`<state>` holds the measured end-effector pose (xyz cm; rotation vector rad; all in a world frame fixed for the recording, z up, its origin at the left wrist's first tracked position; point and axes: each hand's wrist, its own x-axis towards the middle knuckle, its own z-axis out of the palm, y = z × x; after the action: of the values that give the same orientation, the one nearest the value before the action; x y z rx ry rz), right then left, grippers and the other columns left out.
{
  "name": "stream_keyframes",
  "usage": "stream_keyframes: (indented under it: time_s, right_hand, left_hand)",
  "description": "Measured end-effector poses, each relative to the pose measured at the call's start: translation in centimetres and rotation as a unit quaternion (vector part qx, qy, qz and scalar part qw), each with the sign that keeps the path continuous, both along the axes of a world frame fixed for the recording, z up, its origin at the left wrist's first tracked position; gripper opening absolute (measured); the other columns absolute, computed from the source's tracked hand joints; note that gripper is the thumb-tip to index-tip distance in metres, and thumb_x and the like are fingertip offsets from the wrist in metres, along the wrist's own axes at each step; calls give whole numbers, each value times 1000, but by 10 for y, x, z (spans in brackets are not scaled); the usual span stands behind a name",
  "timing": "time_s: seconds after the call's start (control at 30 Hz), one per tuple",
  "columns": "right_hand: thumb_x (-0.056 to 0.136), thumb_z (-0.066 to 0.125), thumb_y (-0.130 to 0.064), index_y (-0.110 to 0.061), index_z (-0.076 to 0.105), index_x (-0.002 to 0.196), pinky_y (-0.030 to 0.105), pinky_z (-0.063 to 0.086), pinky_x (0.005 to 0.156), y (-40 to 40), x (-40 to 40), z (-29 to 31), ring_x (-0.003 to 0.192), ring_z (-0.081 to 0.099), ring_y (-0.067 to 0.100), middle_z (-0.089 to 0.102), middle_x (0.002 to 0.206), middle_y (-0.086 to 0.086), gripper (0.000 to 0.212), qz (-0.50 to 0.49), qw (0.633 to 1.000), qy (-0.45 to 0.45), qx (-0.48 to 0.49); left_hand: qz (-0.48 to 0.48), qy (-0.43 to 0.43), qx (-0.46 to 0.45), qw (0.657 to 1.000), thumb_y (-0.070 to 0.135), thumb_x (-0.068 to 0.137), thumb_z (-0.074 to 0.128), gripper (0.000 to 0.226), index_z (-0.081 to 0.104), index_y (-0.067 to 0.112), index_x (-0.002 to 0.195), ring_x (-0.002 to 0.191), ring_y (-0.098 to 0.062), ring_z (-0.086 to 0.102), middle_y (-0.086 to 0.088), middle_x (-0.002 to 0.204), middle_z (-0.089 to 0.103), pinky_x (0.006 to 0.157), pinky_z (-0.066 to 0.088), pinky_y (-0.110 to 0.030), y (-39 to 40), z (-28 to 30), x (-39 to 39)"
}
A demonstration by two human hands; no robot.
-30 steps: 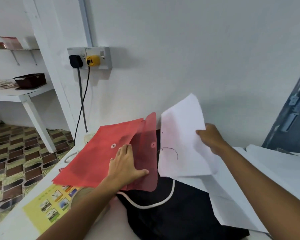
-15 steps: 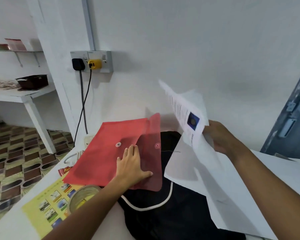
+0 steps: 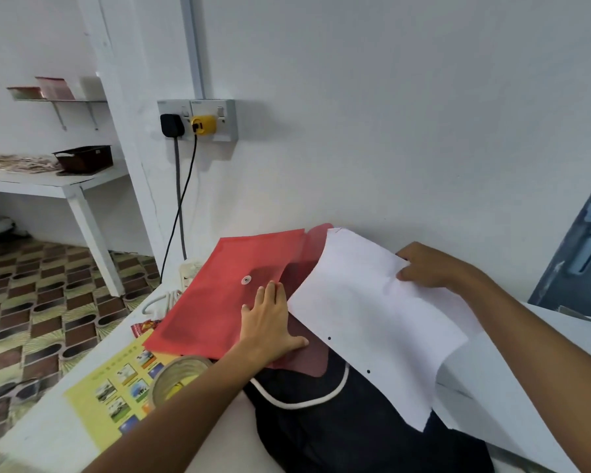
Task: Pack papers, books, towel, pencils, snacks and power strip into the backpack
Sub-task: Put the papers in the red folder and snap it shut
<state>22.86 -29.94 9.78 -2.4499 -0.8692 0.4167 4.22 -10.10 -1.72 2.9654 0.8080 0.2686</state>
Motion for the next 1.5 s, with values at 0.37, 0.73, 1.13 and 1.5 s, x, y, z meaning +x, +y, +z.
stream_keyframes:
  time_s: [0.37,0.73,1.13,1.5]
  right_hand:
    - [86,60,-4,2,60,111,42,43,96,22,12,3,109,54,35,57,119,18,25,-166,966,178,91]
    - [87,65,-15,1,64,110,21,53,52,-3,7,14,64,69,21,71,80,10,28,-135,934,271,189]
    - [88,66,-32,-4,62,109,30,46,70,13,5,15,81,63,27,66,96,11,35,-169,975,131,56]
    - [93,44,-17,-15,28,62,29,25,49,47,-20,-36,72,43,26,42,73,8,36,-205,963,-38,169]
  left_hand:
    - [-28,2,4,1000,63,65,73,116,13,7,146,143,-27,20,-6,154,14,98,46,-48,-5,11,-1]
    - [-28,11,11,1000,58,65,76,107,23,6,142,132,-25,34,-5,147,26,89,50,-43,0,14,-7]
    - [-48,16,29,998,53,68,75,90,33,7,133,120,-23,45,-4,138,36,79,51,-38,4,17,-4]
    - [-153,33,-76,985,16,82,58,54,39,13,133,124,-26,47,-2,136,42,97,44,-43,21,24,-6]
